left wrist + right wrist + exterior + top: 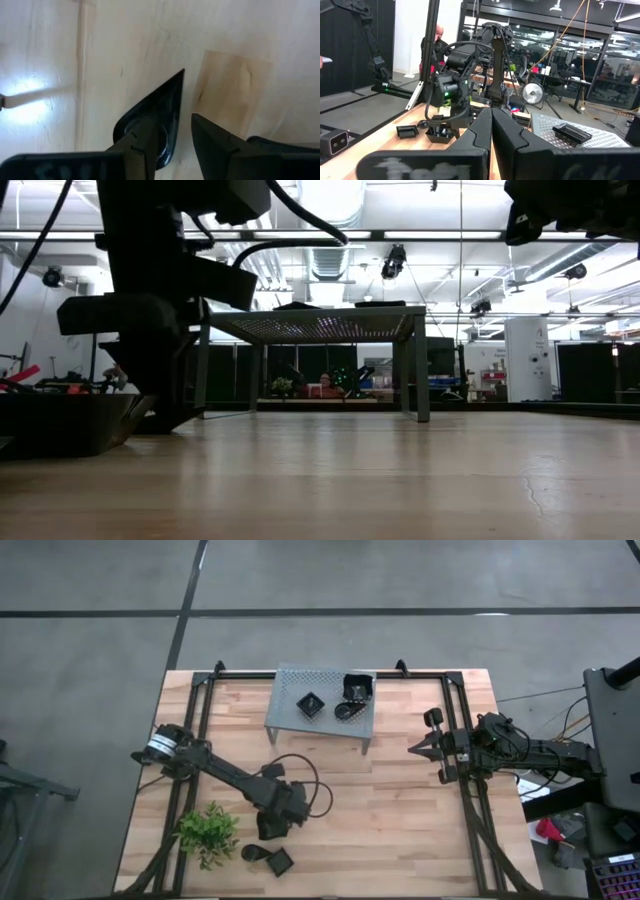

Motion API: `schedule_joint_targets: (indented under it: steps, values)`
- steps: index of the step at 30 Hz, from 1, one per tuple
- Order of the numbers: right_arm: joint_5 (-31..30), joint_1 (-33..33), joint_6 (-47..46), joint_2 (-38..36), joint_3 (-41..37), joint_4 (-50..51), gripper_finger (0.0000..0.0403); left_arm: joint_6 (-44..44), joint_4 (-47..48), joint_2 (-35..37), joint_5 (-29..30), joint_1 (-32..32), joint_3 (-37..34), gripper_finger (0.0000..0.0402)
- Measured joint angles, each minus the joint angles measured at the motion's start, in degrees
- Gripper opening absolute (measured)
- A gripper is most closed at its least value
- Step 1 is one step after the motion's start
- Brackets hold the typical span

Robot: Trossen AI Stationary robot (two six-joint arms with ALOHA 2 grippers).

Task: Pick & Place Mini shaped plates
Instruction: Stack the black drop shaped plate on top of the other black drop shaped plate on the shelf

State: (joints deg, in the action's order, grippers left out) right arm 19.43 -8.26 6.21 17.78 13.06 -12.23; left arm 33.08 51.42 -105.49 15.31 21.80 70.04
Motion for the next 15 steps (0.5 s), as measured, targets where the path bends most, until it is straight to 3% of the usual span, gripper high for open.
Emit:
schedule_joint_targets:
  steps: [10,15]
  values:
    - [-0.01,0.01,0.24,0.0,0.0,0.0,0.0008,-0.43,-0.01,0.0,-0.41,-1.59,0.0,0.0013]
    - [-0.01,0.01,0.25,0.0,0.0,0.0,0.0008,-0.03,-0.26,0.0,-0.44,-2.38,0.03,0.0001]
